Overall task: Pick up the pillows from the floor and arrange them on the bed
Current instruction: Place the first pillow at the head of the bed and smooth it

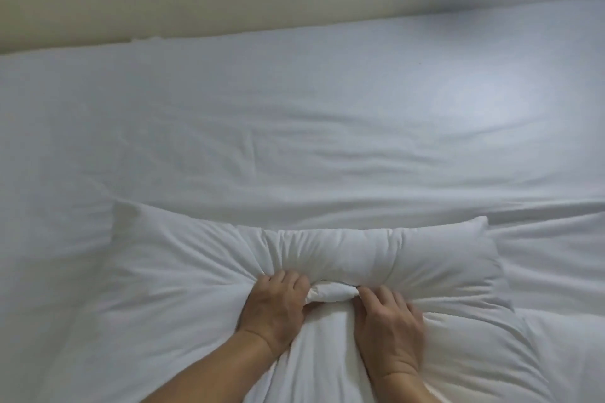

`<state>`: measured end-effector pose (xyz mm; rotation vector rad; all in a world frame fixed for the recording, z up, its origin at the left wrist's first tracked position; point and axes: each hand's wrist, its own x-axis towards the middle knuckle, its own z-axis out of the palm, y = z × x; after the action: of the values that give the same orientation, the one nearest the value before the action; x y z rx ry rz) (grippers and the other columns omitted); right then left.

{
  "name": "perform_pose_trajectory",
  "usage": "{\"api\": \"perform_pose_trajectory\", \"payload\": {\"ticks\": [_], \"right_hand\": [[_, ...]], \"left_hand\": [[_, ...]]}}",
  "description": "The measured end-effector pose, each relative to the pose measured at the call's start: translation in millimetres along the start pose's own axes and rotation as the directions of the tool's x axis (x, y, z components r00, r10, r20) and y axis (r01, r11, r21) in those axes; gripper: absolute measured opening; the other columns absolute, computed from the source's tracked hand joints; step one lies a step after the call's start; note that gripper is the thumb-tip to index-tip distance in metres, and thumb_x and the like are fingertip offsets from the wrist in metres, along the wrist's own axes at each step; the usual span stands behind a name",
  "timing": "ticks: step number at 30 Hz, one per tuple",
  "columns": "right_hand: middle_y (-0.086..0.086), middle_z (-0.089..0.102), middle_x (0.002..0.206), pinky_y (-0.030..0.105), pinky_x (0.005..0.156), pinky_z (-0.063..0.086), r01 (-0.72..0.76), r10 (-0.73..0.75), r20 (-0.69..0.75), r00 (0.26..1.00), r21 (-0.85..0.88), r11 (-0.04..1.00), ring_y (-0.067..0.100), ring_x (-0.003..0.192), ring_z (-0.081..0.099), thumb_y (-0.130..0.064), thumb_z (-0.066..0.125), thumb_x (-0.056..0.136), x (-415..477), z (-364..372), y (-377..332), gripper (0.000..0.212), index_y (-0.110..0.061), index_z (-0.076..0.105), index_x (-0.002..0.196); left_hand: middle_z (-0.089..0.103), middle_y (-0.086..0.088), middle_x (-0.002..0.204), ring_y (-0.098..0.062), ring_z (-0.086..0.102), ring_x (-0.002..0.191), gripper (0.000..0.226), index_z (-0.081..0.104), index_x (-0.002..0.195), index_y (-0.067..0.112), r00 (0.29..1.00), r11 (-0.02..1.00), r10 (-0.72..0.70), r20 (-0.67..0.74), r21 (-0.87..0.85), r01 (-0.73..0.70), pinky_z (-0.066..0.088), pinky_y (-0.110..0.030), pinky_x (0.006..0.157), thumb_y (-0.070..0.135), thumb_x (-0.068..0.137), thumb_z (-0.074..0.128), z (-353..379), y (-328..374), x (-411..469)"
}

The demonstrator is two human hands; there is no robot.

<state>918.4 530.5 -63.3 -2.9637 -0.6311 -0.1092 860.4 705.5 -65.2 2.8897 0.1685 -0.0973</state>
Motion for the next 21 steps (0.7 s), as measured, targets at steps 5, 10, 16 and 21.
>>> {"api": "perform_pose_trajectory", "payload": {"ticks": [5, 10, 16, 21], "right_hand": [[0.007, 0.062, 0.061, 0.038, 0.059, 0.045, -0.093, 0.094, -0.032, 0.995, 0.03, 0.995, 0.032, 0.064, 0.064, -0.031, 0.061, 0.074, 35, -75, -47, 0.018, -0.018, 0.072, 0.069], [0.001, 0.066, 0.072, 0.038, 0.07, 0.045, 0.112, -0.085, -0.186, 0.979, 0.139, 0.984, 0.028, 0.077, 0.064, -0.036, 0.062, 0.081, 117, -153, -148, 0.016, -0.025, 0.074, 0.078], [-0.004, 0.068, 0.106, 0.037, 0.09, 0.035, 0.394, -0.356, -0.174, 0.918, 0.312, 0.864, 0.023, 0.106, 0.055, -0.036, 0.055, 0.092, 201, -183, -316, 0.021, -0.027, 0.07, 0.103], [0.002, 0.034, 0.149, 0.046, 0.1, 0.035, 0.164, -0.272, 0.246, 0.93, 0.384, 0.909, 0.031, 0.131, 0.034, -0.054, 0.043, 0.092, 187, -132, -383, 0.058, -0.028, 0.033, 0.144]], "left_hand": [[0.067, -0.004, 0.096, -0.032, 0.063, 0.088, 0.041, 0.05, 0.092, 0.02, 0.997, 0.959, -0.072, 0.015, -0.273, 0.074, 0.041, -0.038, 0.065, 0.059, 0.092, 0.038, -71, -22, 1], [0.069, -0.006, 0.093, -0.032, 0.063, 0.092, 0.043, 0.043, 0.085, 0.022, 0.93, 0.848, -0.356, -0.088, -0.447, 0.283, 0.041, -0.038, 0.068, 0.063, 0.091, 0.033, -170, -86, -5], [0.067, -0.01, 0.086, -0.036, 0.063, 0.088, 0.038, 0.041, 0.084, 0.024, 0.732, 0.765, -0.625, -0.273, -0.4, 0.504, 0.04, -0.04, 0.067, 0.06, 0.092, 0.034, -245, -214, -13], [0.048, -0.008, 0.126, -0.03, 0.046, 0.113, 0.052, 0.038, 0.13, 0.025, 0.692, 0.691, -0.715, -0.099, 0.046, 0.721, 0.036, -0.047, 0.091, 0.06, 0.092, 0.036, -238, -335, -44]]}}
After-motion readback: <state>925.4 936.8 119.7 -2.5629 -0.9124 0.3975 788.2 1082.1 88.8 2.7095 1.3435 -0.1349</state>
